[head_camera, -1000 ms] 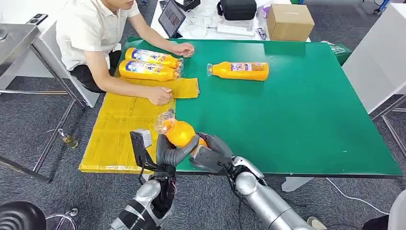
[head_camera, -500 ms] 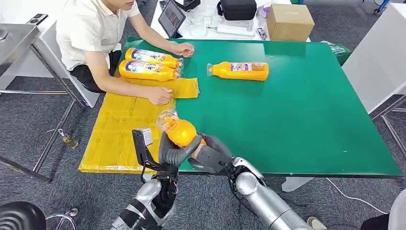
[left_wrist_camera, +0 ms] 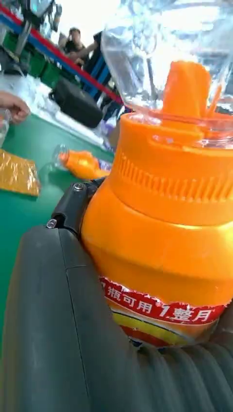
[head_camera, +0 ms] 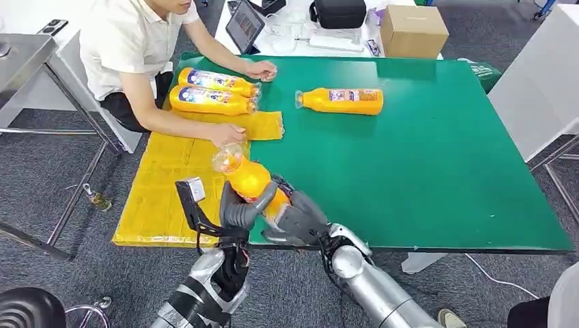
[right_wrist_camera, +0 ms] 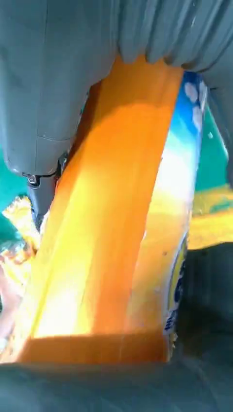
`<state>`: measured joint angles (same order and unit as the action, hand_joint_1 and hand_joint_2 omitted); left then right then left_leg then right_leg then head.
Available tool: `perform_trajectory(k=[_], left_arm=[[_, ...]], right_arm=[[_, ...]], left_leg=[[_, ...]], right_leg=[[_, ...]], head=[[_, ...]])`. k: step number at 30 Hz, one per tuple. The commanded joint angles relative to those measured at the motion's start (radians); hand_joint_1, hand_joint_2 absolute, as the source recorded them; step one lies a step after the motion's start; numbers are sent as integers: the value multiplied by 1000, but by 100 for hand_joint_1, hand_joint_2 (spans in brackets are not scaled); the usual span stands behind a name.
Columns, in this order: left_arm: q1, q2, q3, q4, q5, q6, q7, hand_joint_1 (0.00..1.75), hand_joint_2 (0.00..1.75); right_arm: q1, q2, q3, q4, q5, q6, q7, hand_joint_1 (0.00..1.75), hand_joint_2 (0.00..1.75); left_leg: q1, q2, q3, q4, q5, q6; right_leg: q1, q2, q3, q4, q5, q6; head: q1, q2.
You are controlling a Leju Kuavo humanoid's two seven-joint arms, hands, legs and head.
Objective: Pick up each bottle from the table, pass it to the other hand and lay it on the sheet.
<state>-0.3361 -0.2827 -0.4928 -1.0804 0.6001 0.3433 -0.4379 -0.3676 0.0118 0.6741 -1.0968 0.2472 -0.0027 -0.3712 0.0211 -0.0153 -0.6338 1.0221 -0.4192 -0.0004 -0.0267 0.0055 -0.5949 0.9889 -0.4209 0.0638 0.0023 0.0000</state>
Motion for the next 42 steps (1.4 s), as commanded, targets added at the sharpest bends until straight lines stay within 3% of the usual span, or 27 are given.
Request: perform_trajectory(k=[1,5,9,10,14,17,25,26,31,33,34,35,38,42], left_arm=[[-18,32,48,-52,71,-37,54,175,175],[-8,55,88,-78,129,-73,63,175,175],[13,72,133,-128,163,-92,62,175,175],[29,71,158,-156,176,-92,61,175,175],[45,79,196,-190,178,-74,50,175,175],[-21,123,158,-74,-52,113,-25,175,175],[-53,123,169,-1,-87,122,-47,175,175],[-62,119,173,17,-170,207,-92,175,175],[-154,155,142,229,-488,334,-46,175,175],[-208,154,167,350,-768,355,40,175,175],[-218,151,184,368,-777,345,34,175,175],[-248,154,207,433,-1033,355,143,175,175],[-354,187,102,593,-1335,300,367,175,175],[-433,186,45,672,-1544,131,519,175,175]], right_arm=[[24,20,67,-98,-41,14,-48,0,175],[46,32,30,-120,-156,78,-49,0,175],[70,40,6,-139,-138,16,-65,0,175],[81,48,-7,-145,-97,-52,-70,0,0],[98,41,-19,-158,-14,-161,-75,0,0],[137,-1,-31,-196,51,-220,-75,0,0],[156,-13,-45,-217,63,-222,-79,0,0],[167,-18,-52,-231,145,-295,-80,0,0],[190,-11,-124,-275,185,-324,-84,0,0],[180,6,-131,-265,198,-315,-93,0,0],[171,15,-130,-254,200,-306,-96,0,0],[165,23,-129,-248,203,-287,-99,0,0],[155,50,-131,-234,206,-237,-110,0,0],[168,55,-152,-248,206,-201,-120,0,0]], left_leg=[[0,3,3,0,-1,1],[1,6,6,0,-2,1],[1,6,6,0,-3,1],[0,4,3,0,-2,1],[1,7,7,0,-3,1],[1,1,4,-1,-1,1],[0,2,4,-1,-1,1],[0,1,3,-1,0,1],[1,-1,6,-1,-1,1],[0,-1,3,-1,0,1],[0,1,4,-1,0,1],[0,2,4,-1,0,1],[1,2,5,-1,0,1],[1,3,5,0,0,0]], right_leg=[[1,1,2,0,-1,-3],[2,4,4,-1,-1,-4],[2,3,4,0,-1,-5],[1,2,2,0,-1,-3],[2,4,4,-1,-2,-5],[1,0,3,-1,-1,-3],[1,0,3,-1,-1,-4],[1,0,2,-1,-1,-3],[2,-3,5,-1,-2,-4],[1,-2,3,-1,-1,-3],[1,-1,3,-1,-1,-3],[1,0,3,-1,-1,-3],[2,0,4,-1,0,-4],[1,1,3,0,0,-4]], head=[[0,0],[0,0],[0,0],[0,0],[0,0],[0,0],[0,0],[0,0],[0,0],[0,0],[0,0],[0,0],[1,0],[0,0]])
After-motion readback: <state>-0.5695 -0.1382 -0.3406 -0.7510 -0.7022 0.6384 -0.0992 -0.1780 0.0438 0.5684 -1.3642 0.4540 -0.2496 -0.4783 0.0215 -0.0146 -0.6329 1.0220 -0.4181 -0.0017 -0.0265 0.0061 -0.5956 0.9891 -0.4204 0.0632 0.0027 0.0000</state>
